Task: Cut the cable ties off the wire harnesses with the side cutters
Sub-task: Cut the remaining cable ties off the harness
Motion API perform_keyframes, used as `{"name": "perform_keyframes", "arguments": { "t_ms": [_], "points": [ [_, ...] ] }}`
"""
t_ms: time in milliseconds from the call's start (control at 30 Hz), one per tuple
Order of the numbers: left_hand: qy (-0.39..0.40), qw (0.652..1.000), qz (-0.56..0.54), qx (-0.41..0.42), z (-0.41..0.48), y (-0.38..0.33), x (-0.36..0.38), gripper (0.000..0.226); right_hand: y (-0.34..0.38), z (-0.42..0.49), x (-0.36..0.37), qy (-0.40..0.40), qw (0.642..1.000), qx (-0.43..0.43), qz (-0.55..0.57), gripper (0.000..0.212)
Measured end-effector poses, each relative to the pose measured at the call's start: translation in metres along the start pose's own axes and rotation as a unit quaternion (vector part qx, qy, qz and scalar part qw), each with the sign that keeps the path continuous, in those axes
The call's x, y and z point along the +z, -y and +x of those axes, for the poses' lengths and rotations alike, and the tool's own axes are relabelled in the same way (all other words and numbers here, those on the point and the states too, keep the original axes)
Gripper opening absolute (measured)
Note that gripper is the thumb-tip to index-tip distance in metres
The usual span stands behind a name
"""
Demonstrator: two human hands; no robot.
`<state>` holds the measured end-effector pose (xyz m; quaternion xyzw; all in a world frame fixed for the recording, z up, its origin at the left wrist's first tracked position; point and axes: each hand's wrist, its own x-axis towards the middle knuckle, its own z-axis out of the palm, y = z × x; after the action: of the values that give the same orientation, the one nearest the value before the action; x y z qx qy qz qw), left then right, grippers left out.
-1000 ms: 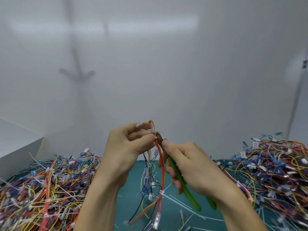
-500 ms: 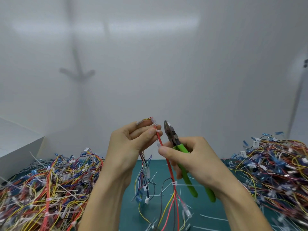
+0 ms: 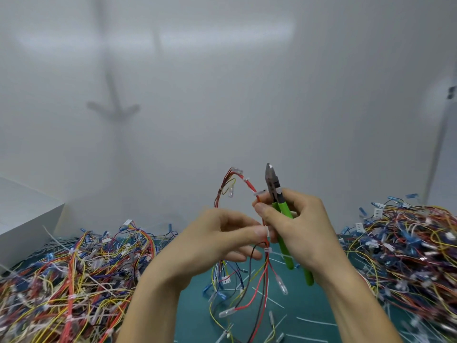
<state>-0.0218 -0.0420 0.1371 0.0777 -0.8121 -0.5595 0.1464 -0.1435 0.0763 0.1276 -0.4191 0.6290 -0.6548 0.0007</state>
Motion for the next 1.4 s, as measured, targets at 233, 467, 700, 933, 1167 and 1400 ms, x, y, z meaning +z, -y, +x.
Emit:
{"name": "perform_keyframes", "arguments": {
  "t_ms": [233, 467, 700, 933, 1167, 1400],
  "points": [
    [-0.006, 1.000, 0.009, -0.006, 0.006, 0.004, 0.007, 0.004, -0.001, -0.001, -0.001, -0.023, 1.000, -0.006, 0.010, 0.002],
    [-0.106, 0.992, -0.073, 0.008, 0.009, 0.002, 0.011, 0.004, 0.002, 0.001, -0.006, -0.027, 0.999, 0.003, 0.020, 0.008],
    [-0.253, 0.953, -0.162, 0.036, 0.011, 0.005, 0.001, 0.008, 0.002, 0.002, -0.015, -0.030, 0.999, 0.017, -0.016, 0.018],
    [-0.299, 0.936, -0.171, 0.069, 0.012, 0.008, -0.003, 0.011, 0.002, -0.002, -0.018, 0.085, 0.969, 0.047, -0.227, 0.037],
    [-0.276, 0.943, -0.162, 0.087, 0.011, 0.005, 0.000, 0.010, 0.004, -0.006, -0.003, 0.141, 0.953, 0.044, -0.266, 0.067],
    [-0.273, 0.941, -0.166, 0.109, 0.011, 0.004, -0.001, 0.009, 0.010, -0.007, -0.003, 0.155, 0.959, 0.038, -0.233, 0.070]
  ]
}}
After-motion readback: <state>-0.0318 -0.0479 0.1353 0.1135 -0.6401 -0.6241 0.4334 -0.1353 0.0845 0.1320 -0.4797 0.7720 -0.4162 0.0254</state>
